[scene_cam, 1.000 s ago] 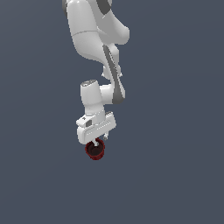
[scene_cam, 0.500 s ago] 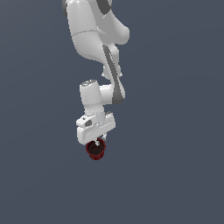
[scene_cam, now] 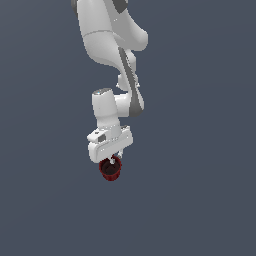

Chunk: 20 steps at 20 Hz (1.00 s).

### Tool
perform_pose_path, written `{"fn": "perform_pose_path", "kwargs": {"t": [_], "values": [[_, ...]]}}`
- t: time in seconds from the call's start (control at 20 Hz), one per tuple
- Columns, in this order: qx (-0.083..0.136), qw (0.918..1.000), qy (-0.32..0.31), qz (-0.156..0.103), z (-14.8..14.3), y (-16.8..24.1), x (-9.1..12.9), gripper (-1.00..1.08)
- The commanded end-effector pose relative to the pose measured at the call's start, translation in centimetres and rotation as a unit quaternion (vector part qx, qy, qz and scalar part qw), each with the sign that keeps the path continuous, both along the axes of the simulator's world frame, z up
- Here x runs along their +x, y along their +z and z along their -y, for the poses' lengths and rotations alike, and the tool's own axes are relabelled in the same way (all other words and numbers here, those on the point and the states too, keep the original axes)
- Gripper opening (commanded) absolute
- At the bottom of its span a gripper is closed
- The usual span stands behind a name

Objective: Pick up the object and move it to a goal position.

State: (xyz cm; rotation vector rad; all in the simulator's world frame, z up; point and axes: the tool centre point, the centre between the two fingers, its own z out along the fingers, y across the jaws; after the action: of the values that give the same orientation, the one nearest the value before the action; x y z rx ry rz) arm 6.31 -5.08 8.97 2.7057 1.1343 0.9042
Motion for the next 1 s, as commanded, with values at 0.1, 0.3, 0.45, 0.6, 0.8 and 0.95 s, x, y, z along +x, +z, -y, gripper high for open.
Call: {"fn": "perform_pose_path", "kwargs": {"t": [0.1, 0.3, 0.45, 0.6, 0.8, 0.95], "values": [[-0.001, 1.0, 0.0, 0.002, -0.6, 2.0, -0.4, -1.0], [-0.002, 1.0, 0.0, 0.001, -1.4, 4.4, -1.2, -1.0], [-0.003, 1.0, 0.001, 0.001, -2.1, 6.7, -1.9, -1.0], [-0.004, 1.0, 0.001, 0.0, -2.8, 9.0, -2.6, -1.0], [-0.005, 1.0, 0.001, -0.001, -3.8, 12.0, -3.5, -1.0], [-0.006, 1.0, 0.001, -0.001, -4.5, 14.2, -4.2, -1.0]]}}
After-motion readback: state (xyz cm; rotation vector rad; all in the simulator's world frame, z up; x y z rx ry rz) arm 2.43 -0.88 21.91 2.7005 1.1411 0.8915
